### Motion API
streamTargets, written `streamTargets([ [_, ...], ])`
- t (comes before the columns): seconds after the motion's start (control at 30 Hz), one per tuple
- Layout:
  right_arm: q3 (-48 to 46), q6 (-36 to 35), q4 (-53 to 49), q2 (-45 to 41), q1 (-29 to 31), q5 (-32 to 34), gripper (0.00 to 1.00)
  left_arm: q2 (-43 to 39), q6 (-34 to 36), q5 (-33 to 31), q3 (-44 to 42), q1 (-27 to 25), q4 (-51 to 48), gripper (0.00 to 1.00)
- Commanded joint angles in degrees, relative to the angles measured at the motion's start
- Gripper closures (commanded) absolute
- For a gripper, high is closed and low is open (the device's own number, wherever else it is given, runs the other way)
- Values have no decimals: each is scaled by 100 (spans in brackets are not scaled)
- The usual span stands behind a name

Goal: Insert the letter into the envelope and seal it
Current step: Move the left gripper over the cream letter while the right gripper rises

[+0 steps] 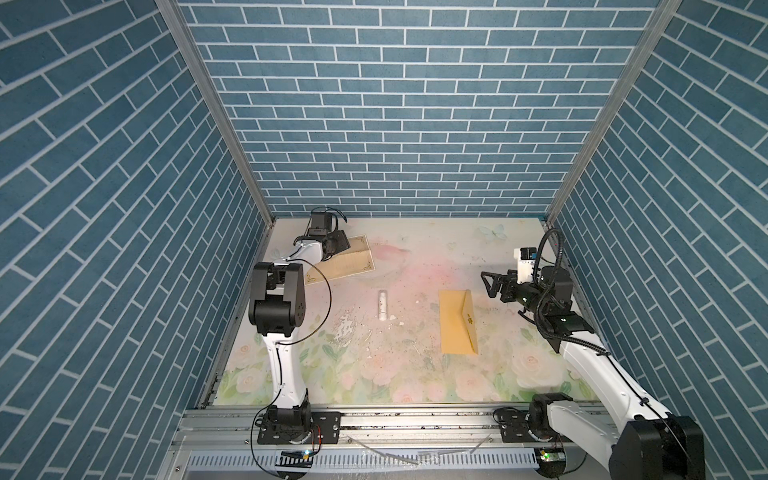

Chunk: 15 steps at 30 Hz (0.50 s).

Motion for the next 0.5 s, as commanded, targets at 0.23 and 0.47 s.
streamTargets([
  [0.23,230,80,-94,75,102,-102,1,400,-4,211,179,87,-284,35],
  [0.47,235,62,-120,146,105,-115,1,675,-33,326,314,87,-402,35],
])
